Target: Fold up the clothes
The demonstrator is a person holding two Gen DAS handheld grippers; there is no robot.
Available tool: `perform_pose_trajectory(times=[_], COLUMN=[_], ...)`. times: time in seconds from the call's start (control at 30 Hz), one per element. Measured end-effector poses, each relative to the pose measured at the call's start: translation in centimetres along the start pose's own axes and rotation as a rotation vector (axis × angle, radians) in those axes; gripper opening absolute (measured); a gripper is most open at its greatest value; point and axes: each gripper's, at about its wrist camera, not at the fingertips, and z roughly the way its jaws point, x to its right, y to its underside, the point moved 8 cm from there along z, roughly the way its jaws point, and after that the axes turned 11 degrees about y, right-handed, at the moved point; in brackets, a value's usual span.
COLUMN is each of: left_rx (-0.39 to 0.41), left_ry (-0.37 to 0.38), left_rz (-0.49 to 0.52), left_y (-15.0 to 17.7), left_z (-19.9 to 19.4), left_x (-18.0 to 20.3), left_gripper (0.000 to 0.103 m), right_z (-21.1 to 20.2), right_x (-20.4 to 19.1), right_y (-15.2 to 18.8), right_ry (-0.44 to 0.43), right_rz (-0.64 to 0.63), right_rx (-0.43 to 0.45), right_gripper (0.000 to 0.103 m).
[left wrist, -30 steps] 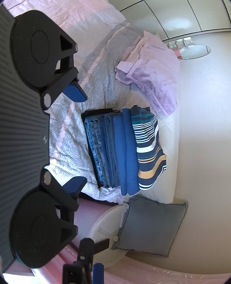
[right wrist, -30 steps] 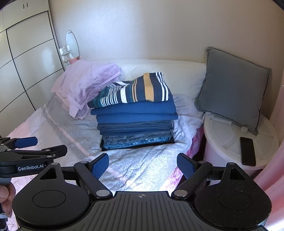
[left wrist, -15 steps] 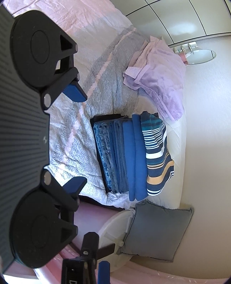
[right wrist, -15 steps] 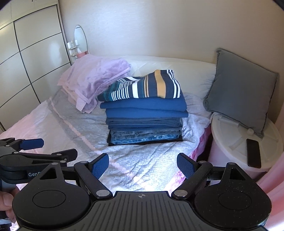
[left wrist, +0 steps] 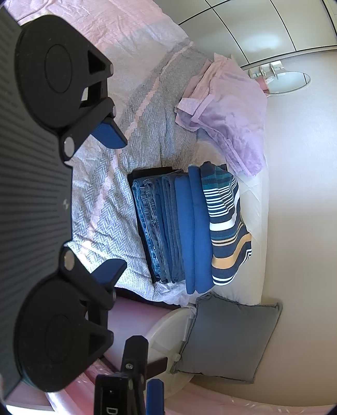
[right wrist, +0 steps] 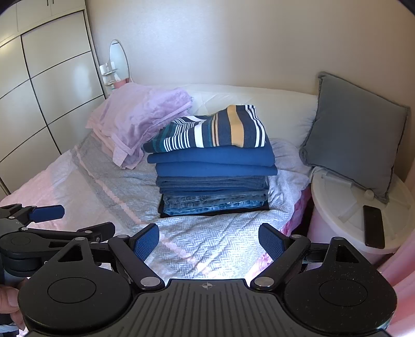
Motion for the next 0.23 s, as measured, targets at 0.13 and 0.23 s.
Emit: perform_pose_trajectory(times=[0.13,0.23], left_rx=[0.000,0.020], left_ry=[0.000,0.001], left_rz=[0.007,0.022], left_y=[-0.31,-0.53], left_z=[0.37,0.32], left_x=[0.45,0.98], left_gripper=[0.091,0.094], right_z=[-0.06,-0.10], right_x=[0.26,0.69], right_y=[0.07,0.03], right_ry=[-0.001,0.001], right_rz=[0.000,0.000], right_rx=[-0.001,0.003], right_gripper=[0.087,0.087])
